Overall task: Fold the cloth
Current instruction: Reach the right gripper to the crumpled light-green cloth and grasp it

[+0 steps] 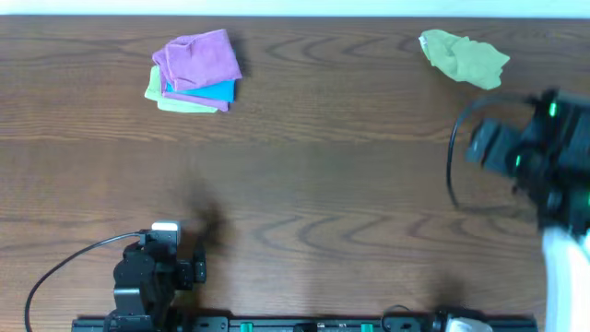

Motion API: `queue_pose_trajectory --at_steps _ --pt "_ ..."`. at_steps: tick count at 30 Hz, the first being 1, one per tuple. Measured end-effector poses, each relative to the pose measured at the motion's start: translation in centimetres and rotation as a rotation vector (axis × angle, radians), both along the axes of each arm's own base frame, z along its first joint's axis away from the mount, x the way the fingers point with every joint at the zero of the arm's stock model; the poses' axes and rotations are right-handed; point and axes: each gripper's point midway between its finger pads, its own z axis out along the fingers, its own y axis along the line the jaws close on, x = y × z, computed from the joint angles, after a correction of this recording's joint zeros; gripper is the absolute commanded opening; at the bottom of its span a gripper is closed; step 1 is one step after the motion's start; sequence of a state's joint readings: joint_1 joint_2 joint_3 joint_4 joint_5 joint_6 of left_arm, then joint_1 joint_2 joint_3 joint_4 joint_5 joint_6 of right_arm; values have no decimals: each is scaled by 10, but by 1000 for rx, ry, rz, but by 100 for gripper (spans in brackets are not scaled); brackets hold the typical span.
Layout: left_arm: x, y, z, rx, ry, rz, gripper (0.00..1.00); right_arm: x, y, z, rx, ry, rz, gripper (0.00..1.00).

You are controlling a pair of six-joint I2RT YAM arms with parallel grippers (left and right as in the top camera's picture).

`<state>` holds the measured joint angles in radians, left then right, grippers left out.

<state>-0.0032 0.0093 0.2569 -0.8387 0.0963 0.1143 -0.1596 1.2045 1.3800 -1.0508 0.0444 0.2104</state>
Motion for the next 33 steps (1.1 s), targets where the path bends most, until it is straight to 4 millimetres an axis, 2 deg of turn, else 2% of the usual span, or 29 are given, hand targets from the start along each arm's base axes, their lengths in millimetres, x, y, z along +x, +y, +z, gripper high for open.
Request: queue_pose_trajectory --at_steps 3,7,11,16,22,28,31,33 --pt "0 0 0 2 0 -2 95 37 -6 6 5 22 -2 99" --pt "0 0 0 2 -1 -2 95 77 -13 1 6 38 -1 99" --pt "0 0 0 2 -1 -2 95 118 -24 -13 8 26 9 99" --pt "0 0 0 3 0 -2 95 167 -48 -36 28 -23 6 99" --pt "0 0 0 3 -1 -2 95 198 -66 -69 41 -39 -4 99" --pt "0 0 0 3 -1 -2 95 212 -73 -75 8 -65 0 99" --pt "0 0 0 3 -1 -2 95 228 -76 -70 -18 -124 26 98" --pt "0 0 0 3 0 -2 95 238 -77 -80 -22 -132 36 98"
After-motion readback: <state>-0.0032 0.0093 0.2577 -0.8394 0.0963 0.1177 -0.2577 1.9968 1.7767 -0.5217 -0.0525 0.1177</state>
